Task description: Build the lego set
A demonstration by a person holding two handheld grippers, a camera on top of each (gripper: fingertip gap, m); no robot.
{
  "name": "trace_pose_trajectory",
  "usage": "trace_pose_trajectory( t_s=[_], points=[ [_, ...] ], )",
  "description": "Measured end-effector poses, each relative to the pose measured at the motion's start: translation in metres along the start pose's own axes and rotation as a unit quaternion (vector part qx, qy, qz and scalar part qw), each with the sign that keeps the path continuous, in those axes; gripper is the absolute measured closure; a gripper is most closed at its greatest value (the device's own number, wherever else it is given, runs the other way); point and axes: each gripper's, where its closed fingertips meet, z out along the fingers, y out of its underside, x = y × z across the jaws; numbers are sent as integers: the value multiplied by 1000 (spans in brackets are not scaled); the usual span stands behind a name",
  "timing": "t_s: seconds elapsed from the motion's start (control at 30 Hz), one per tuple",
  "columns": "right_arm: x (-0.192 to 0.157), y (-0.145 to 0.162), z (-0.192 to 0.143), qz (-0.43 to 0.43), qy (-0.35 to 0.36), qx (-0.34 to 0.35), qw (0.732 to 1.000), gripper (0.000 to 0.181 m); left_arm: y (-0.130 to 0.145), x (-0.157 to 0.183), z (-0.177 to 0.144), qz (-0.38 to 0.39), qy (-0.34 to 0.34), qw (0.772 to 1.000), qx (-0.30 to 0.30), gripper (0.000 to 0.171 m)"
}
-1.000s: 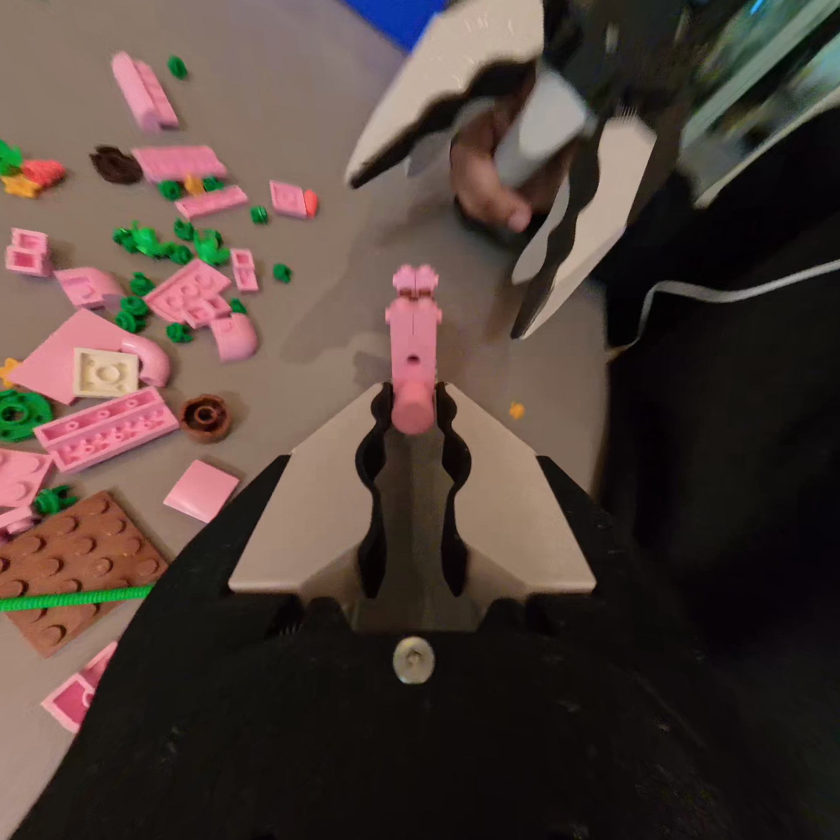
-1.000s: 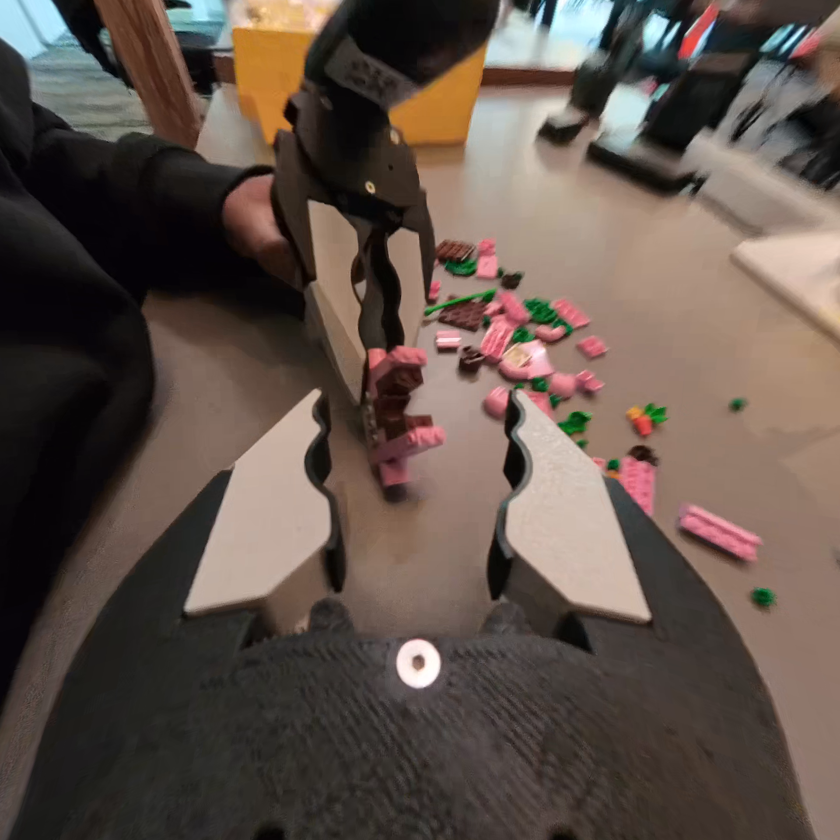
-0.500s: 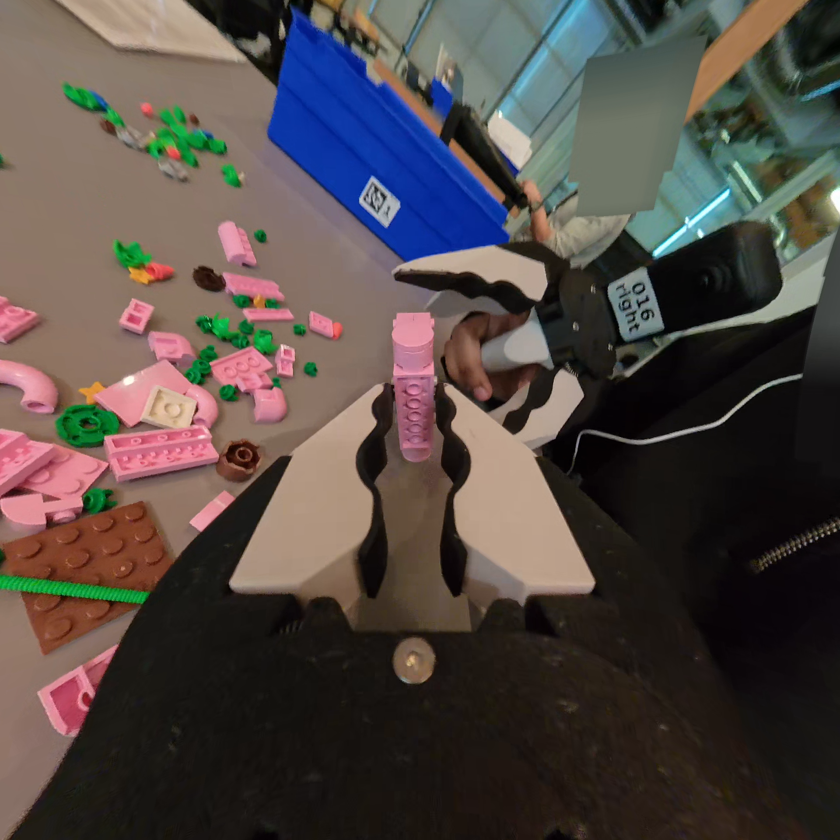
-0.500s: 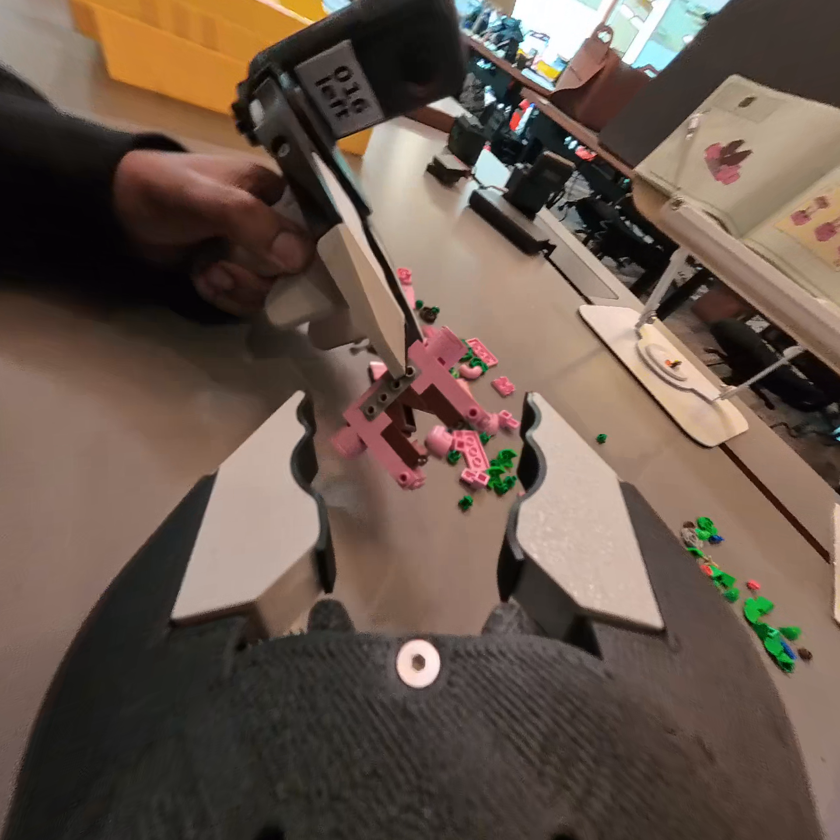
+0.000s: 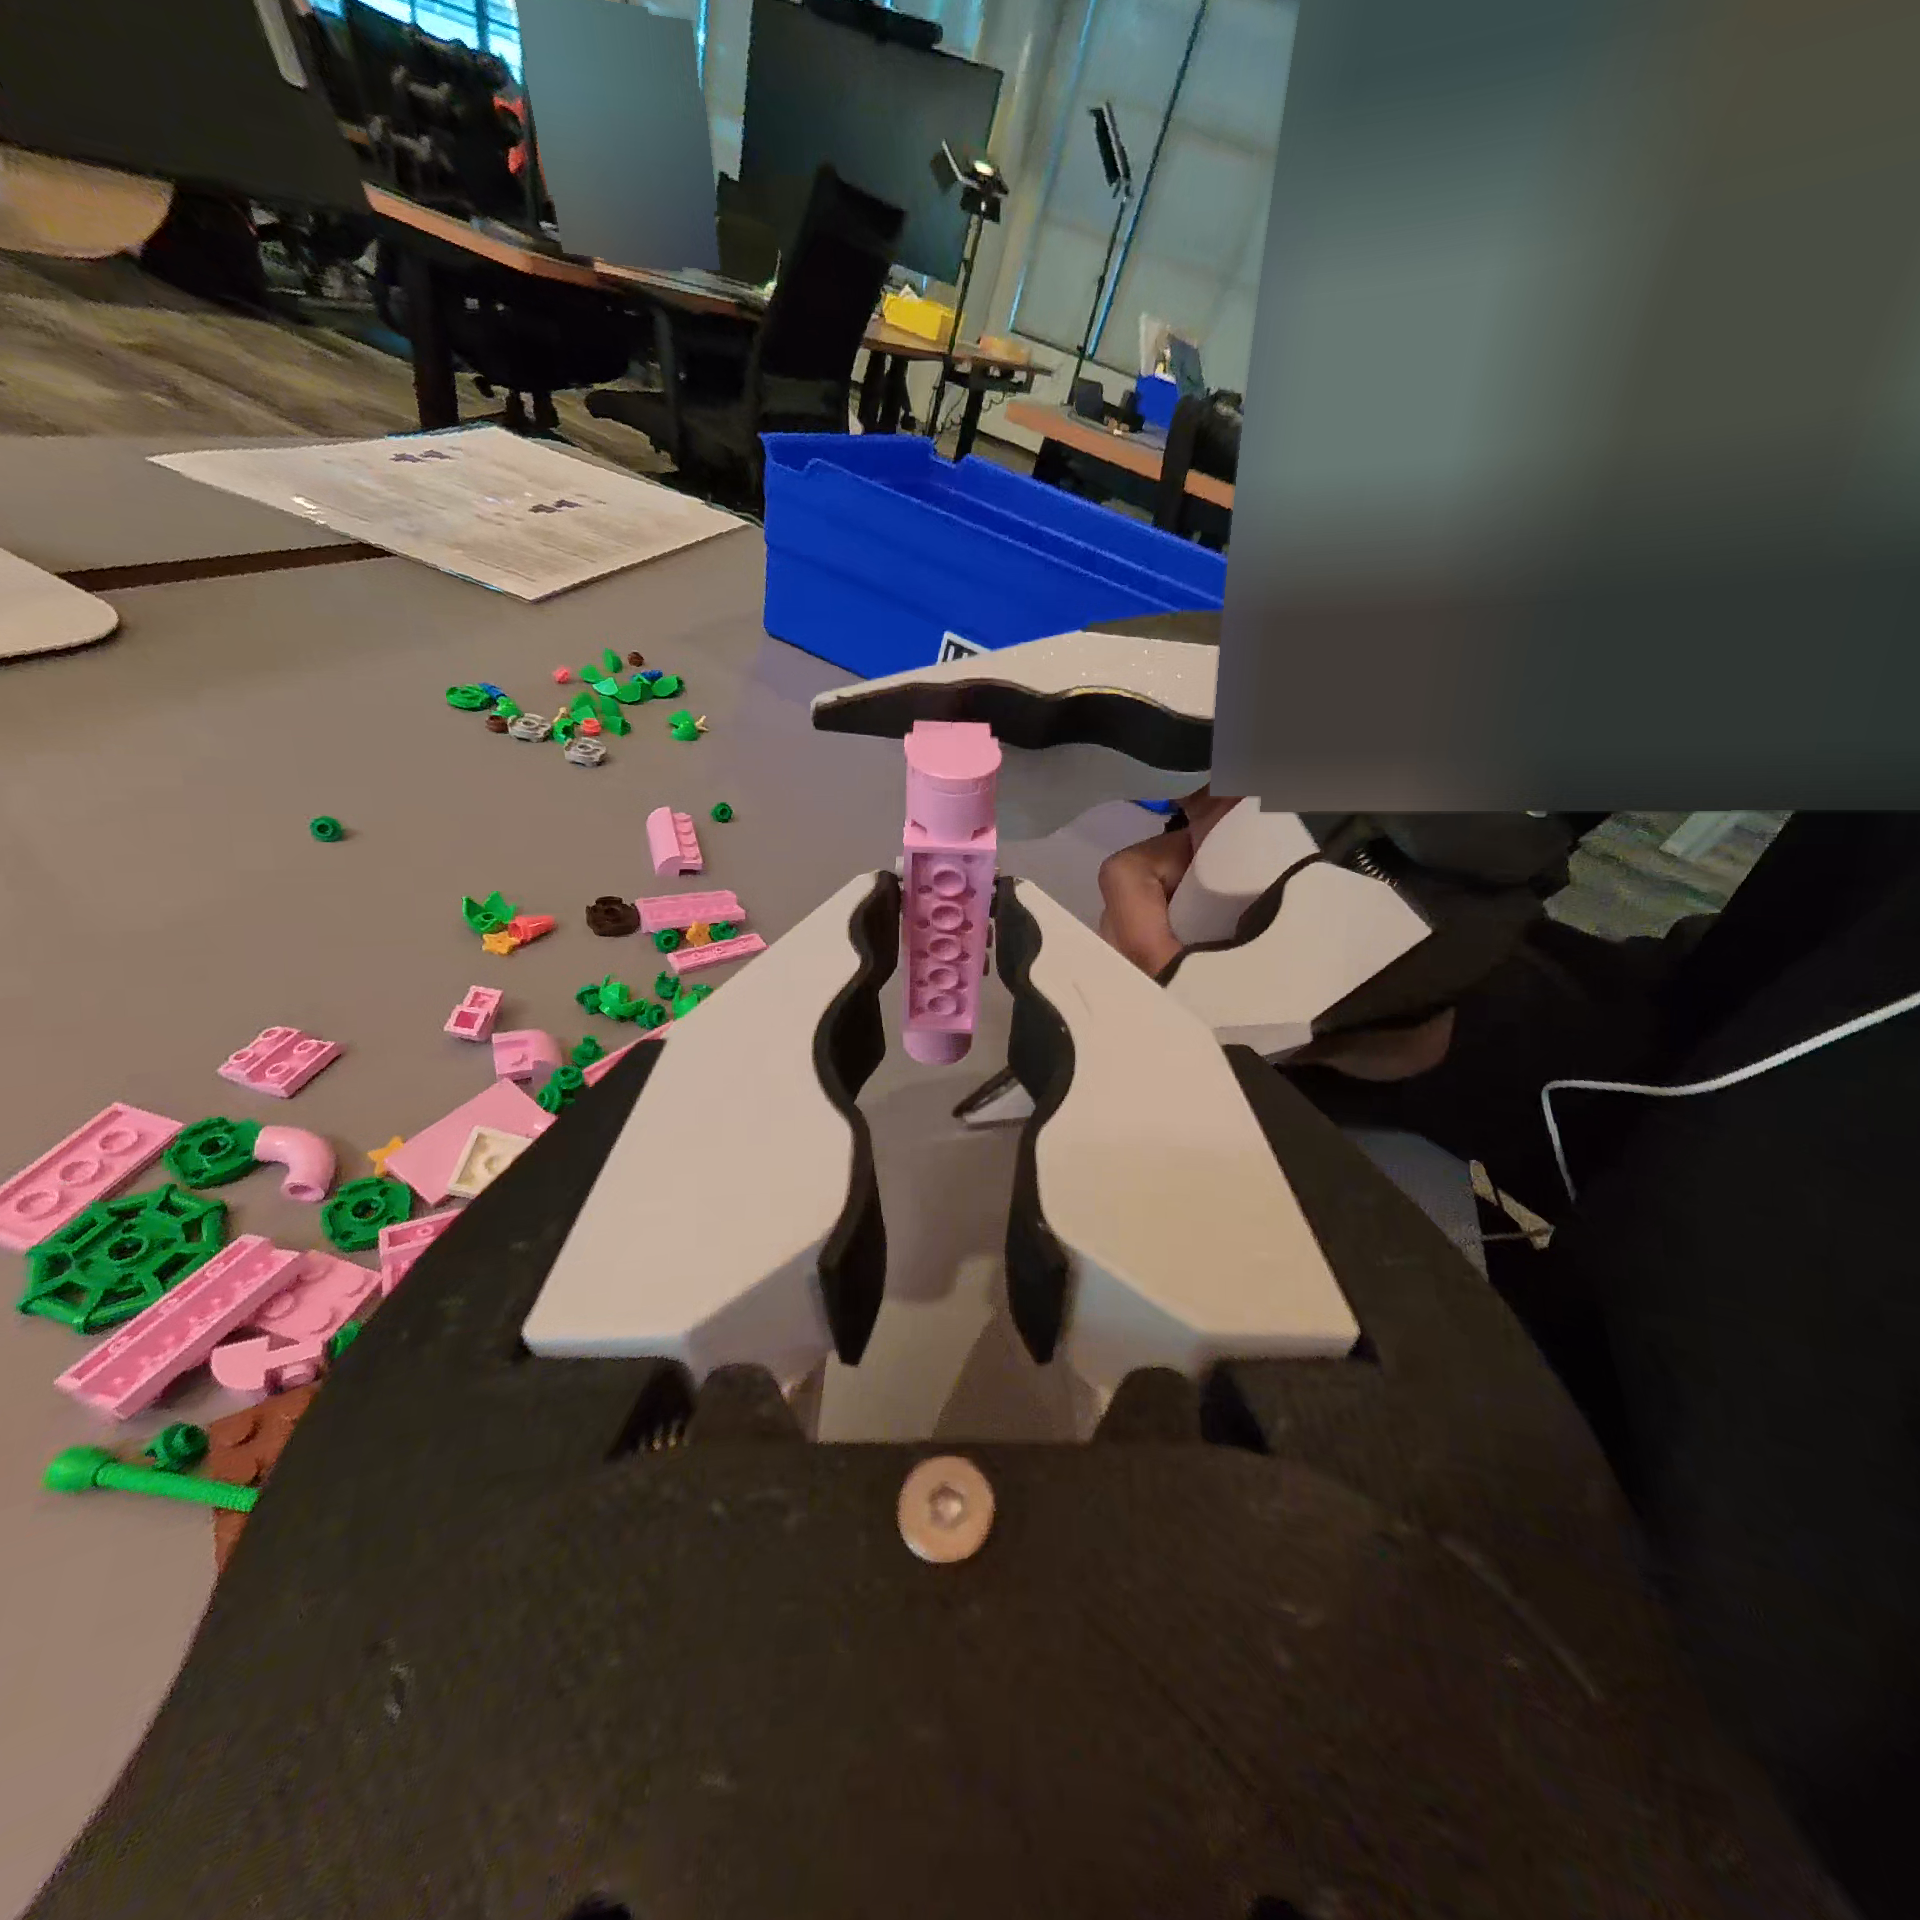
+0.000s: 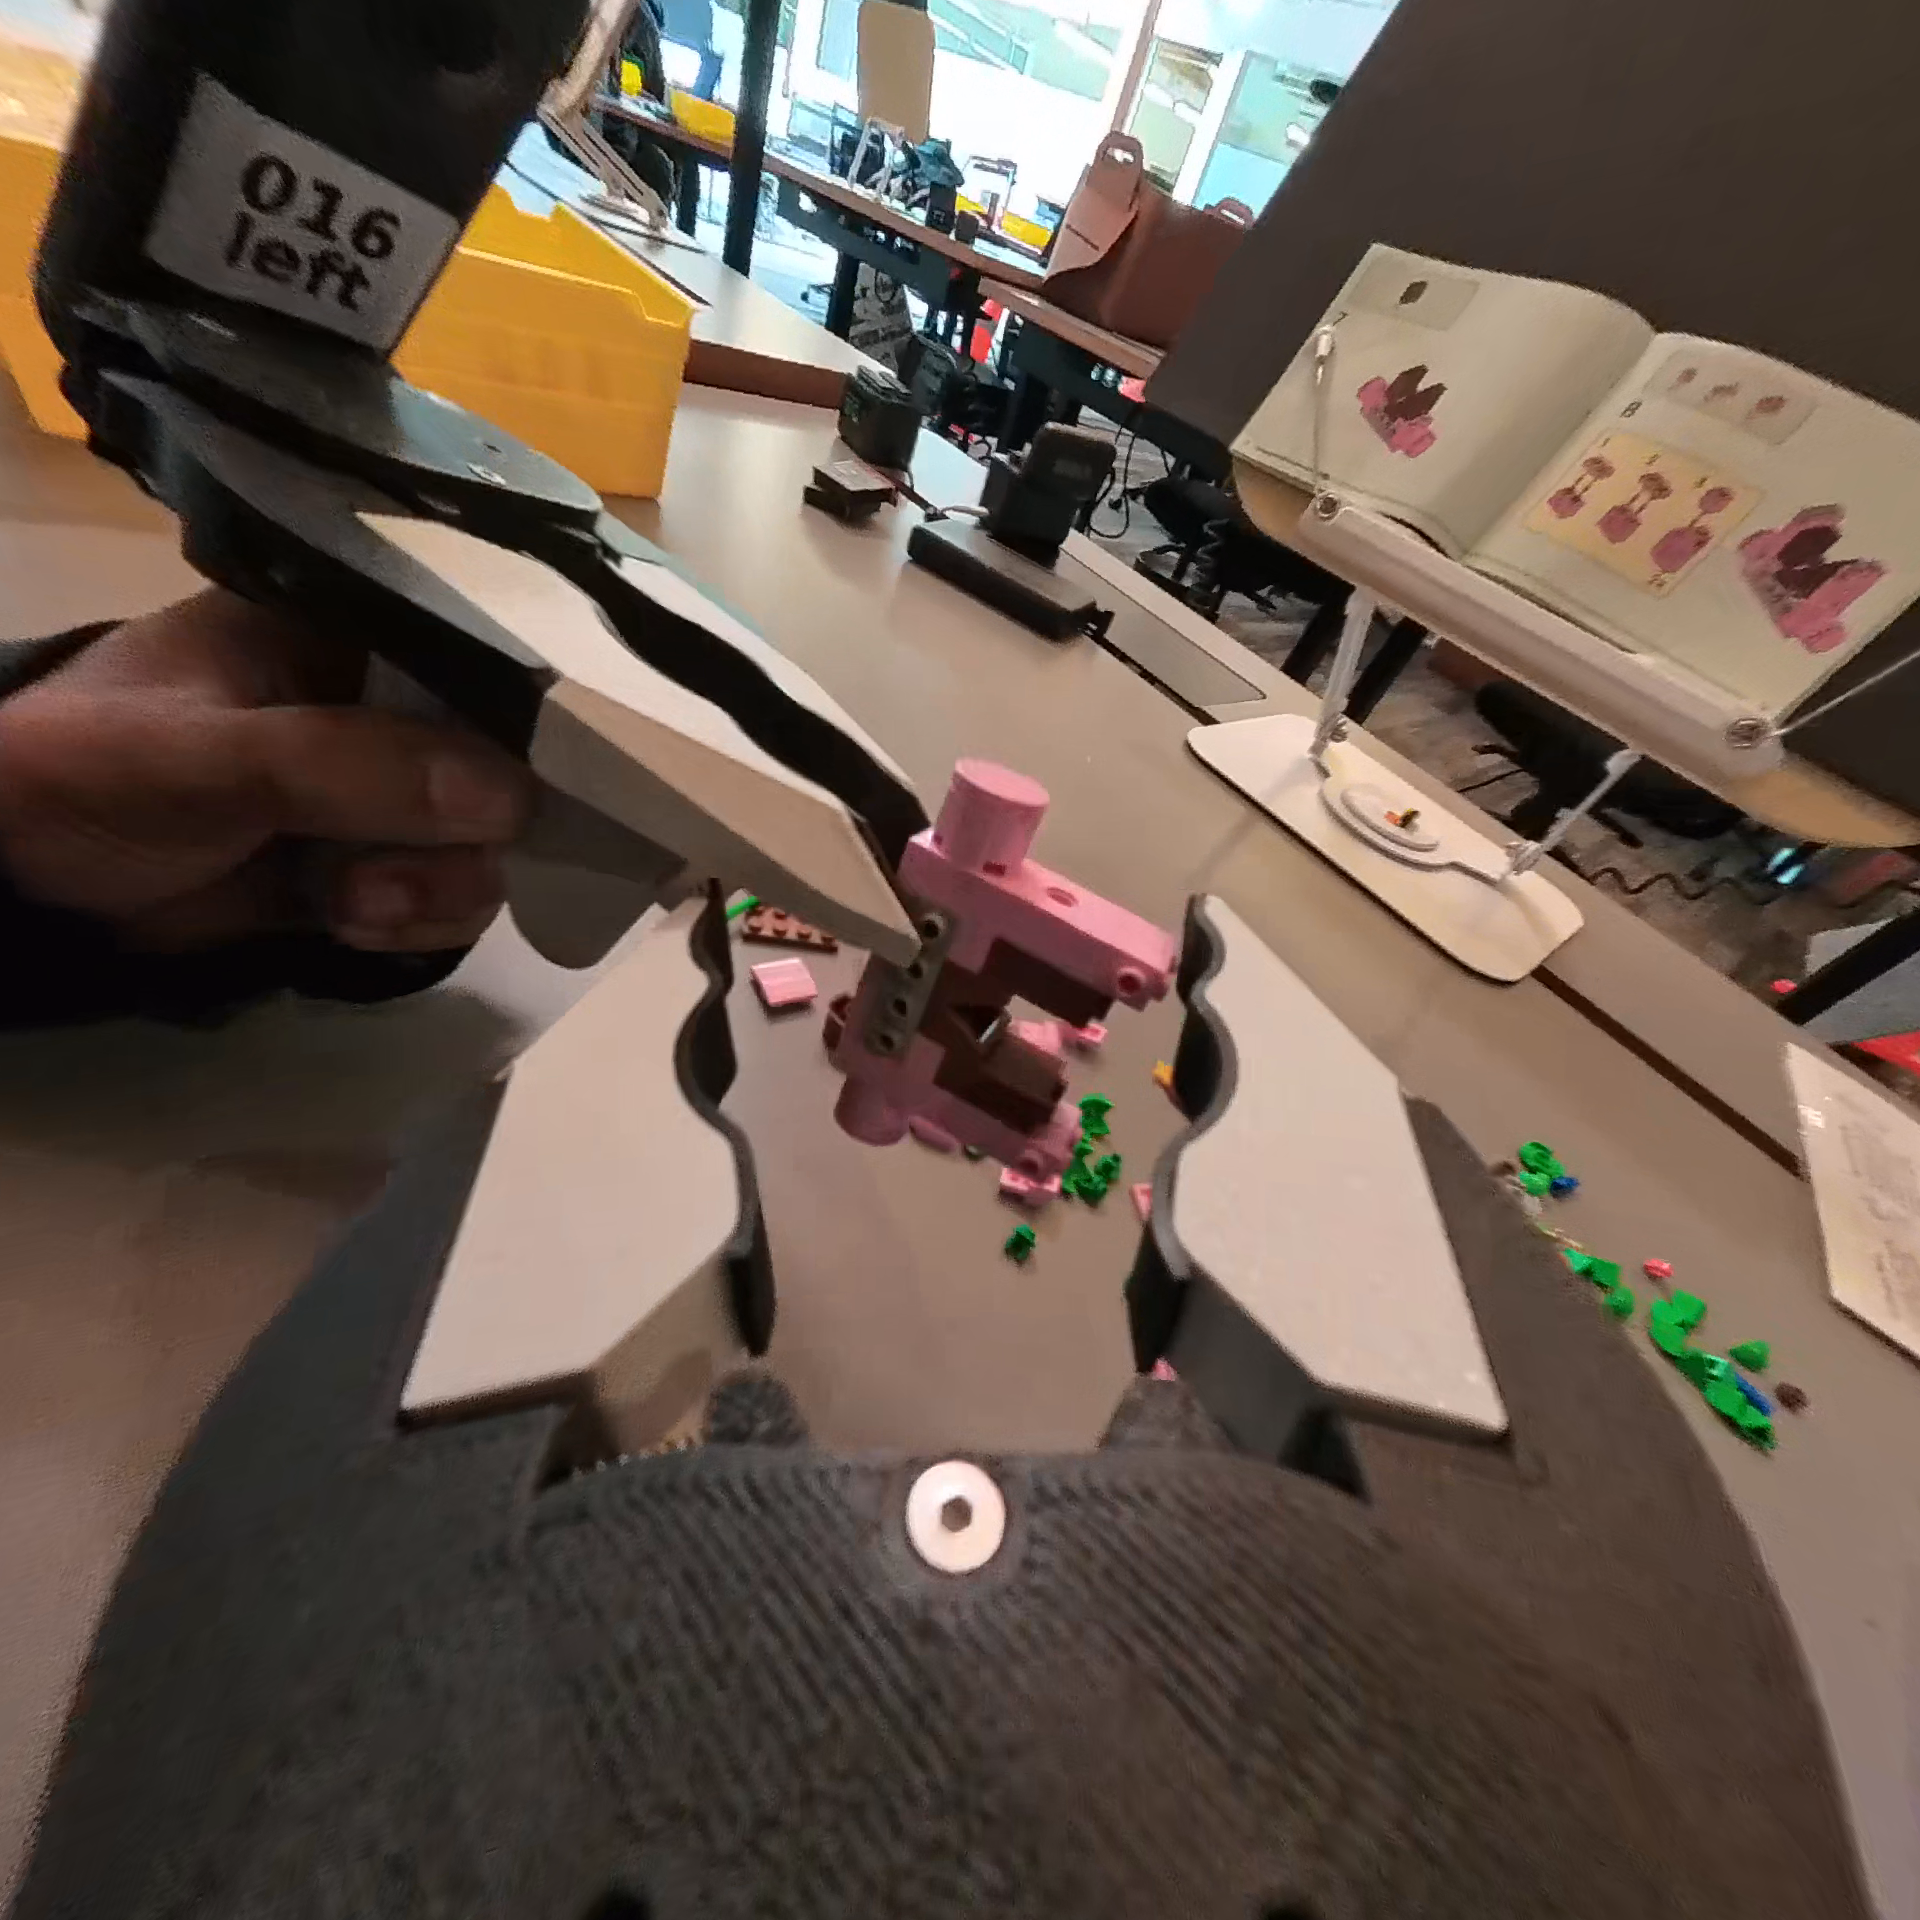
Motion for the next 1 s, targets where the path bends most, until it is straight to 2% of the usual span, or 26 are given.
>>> trace_pose_trajectory(
  t_s=[1.0],
  points=[
    [11, 0, -6, -85, 60, -11, 995, 121, 4, 14, 4, -17, 31, 999, -6, 156]
  ],
)
